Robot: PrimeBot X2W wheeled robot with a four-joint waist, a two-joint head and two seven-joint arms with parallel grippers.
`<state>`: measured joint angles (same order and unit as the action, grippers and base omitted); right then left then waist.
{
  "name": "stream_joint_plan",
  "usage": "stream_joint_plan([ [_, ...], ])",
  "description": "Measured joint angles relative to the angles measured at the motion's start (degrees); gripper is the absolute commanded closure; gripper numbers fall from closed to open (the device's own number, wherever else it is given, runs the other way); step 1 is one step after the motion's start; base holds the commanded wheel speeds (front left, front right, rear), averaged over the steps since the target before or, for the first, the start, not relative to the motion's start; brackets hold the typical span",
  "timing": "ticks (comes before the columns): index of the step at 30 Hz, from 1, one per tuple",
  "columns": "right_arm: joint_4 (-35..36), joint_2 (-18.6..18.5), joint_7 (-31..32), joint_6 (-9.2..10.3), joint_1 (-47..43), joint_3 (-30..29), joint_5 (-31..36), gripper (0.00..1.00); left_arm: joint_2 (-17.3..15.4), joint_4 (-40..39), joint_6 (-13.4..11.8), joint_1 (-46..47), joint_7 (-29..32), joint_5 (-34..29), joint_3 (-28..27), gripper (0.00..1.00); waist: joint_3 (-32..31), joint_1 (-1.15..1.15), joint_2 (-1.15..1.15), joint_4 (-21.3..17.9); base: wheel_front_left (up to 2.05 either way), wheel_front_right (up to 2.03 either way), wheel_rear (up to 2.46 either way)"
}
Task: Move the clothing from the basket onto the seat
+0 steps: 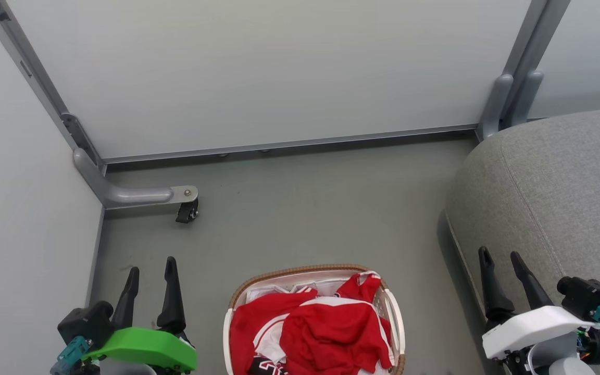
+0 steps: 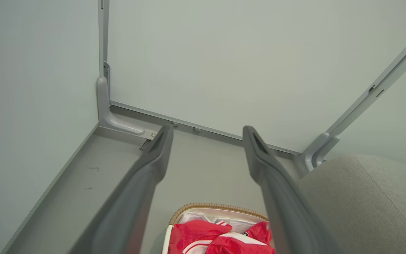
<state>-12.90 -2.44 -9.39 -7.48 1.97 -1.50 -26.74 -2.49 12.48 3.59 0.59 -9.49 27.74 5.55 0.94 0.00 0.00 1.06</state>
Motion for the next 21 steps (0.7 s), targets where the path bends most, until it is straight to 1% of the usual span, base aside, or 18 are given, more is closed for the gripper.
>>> stream_joint_plan([
  [21,-0.1,-0.2,-2.8,0.0,-0.3,0.6,10.8,0.0,-0.1,1.1,-0.6,-0.4,-2.7,-9.8,1.0,0.0,0.2,0.0,0.0,0.3,0.0,0.0,0.0],
])
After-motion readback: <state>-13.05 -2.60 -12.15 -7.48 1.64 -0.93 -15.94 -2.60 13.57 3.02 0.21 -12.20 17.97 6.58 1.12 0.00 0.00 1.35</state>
